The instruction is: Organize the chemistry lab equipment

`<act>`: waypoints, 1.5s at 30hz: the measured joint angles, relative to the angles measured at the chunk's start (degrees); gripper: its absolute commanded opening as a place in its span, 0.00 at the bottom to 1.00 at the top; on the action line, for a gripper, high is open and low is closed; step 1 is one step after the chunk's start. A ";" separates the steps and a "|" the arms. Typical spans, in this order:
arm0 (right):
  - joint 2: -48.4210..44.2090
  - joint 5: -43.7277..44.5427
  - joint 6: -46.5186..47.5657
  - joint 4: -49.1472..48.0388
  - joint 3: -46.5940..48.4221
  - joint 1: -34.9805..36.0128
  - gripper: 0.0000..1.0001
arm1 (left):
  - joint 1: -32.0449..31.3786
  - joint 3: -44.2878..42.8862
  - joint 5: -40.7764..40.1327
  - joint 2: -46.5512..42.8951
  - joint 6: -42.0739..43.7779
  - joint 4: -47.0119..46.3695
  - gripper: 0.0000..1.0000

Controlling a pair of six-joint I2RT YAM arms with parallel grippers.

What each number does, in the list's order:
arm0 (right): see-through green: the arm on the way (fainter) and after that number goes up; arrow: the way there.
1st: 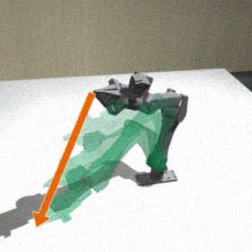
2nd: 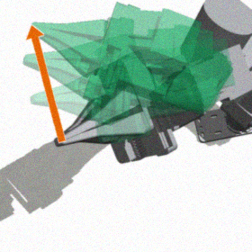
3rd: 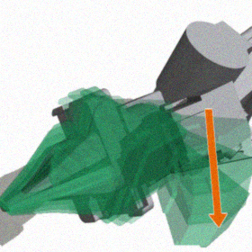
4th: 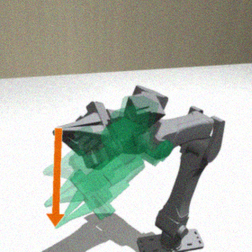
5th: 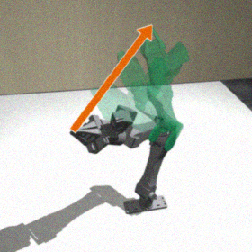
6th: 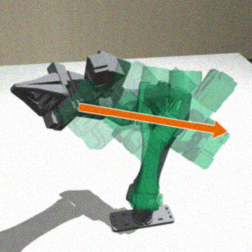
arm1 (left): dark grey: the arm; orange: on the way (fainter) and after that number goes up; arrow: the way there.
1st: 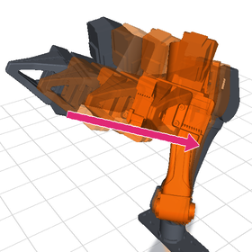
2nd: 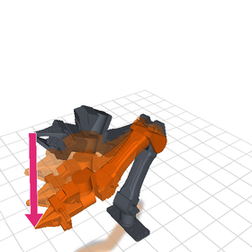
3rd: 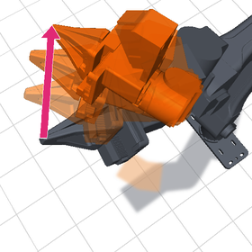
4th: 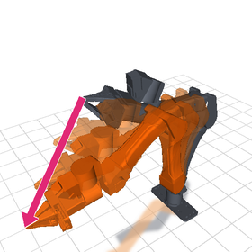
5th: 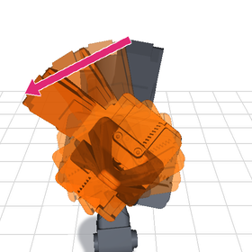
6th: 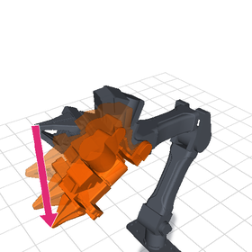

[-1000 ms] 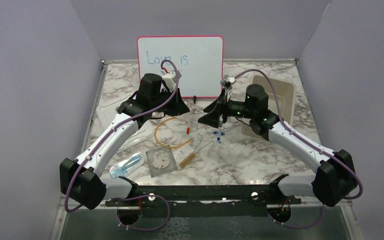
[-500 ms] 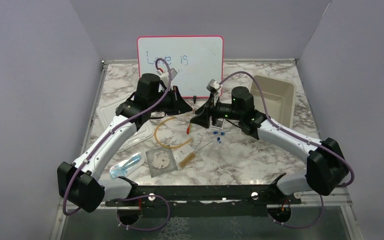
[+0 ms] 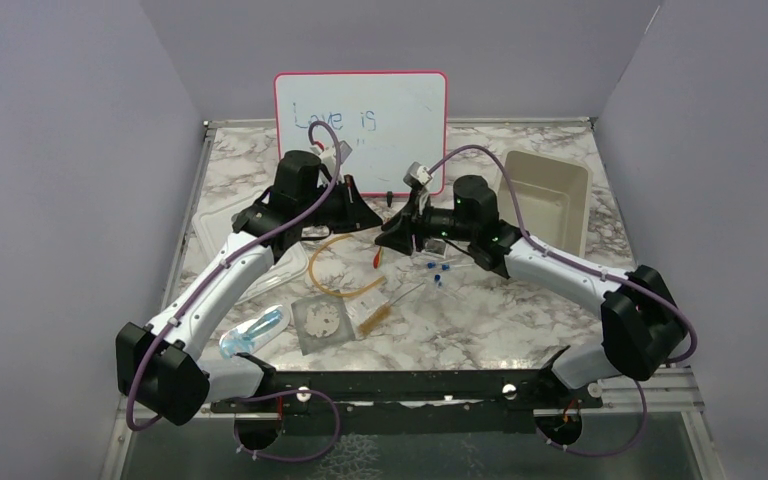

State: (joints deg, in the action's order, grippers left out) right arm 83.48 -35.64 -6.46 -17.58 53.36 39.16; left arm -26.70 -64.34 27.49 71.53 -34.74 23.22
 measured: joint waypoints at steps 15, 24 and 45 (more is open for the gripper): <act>0.22 2.03 -0.28 -3.87 -0.96 0.70 0.01 | -0.07 0.13 -5.18 0.02 -2.23 0.35 0.69; -6.88 8.98 -3.28 -4.50 -4.31 0.63 0.01 | -0.04 -5.01 -12.90 -0.09 -3.48 -0.48 0.91; -10.29 59.41 -11.65 20.59 4.13 -23.98 0.01 | -0.04 -2.71 -24.57 7.34 14.14 -14.19 0.94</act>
State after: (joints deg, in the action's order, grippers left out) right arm 73.19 23.77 -18.11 3.01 57.49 15.18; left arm -26.74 -67.05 2.92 78.87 -20.60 9.04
